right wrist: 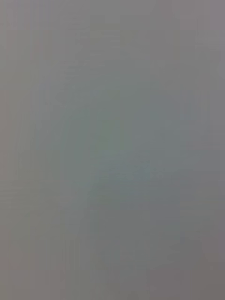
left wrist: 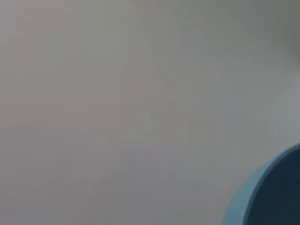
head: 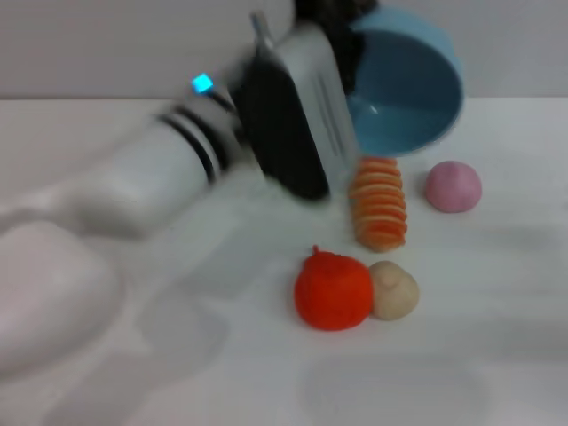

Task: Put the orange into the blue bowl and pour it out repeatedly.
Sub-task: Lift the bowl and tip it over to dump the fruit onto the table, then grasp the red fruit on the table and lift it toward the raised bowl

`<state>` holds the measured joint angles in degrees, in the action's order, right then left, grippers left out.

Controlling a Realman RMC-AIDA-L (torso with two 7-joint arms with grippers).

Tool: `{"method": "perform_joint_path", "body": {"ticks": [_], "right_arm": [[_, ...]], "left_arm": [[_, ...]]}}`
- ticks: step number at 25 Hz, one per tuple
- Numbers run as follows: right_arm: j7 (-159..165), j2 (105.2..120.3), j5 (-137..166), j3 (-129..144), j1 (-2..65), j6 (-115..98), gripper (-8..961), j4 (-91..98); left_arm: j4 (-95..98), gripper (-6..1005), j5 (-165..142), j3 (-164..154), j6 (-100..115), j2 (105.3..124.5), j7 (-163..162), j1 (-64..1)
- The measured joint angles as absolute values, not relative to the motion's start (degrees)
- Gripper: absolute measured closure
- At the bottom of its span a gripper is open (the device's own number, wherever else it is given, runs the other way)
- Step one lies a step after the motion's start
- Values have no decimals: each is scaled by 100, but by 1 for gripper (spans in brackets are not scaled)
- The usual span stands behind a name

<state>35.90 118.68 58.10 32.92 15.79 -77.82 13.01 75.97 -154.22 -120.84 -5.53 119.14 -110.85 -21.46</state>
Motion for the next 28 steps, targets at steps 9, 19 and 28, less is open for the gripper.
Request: {"method": "perform_joint_path", "body": {"ticks": [9, 19, 28], "right_arm": [[6893, 11838, 7599, 3297, 1546, -7503, 198, 3033], [10505, 11841, 10890, 3272, 1916, -7677, 199, 5608], [11374, 11620, 11745, 3267, 2416, -9284, 199, 6212]], "left_arm": [[7371, 999, -14334, -9725, 3176, 11833, -13341, -3434], [6315, 999, -15577, -8086, 5702, 11814, -15092, -4777], [6150, 1000, -15972, -7891, 6956, 11831, -15184, -5135]]}}
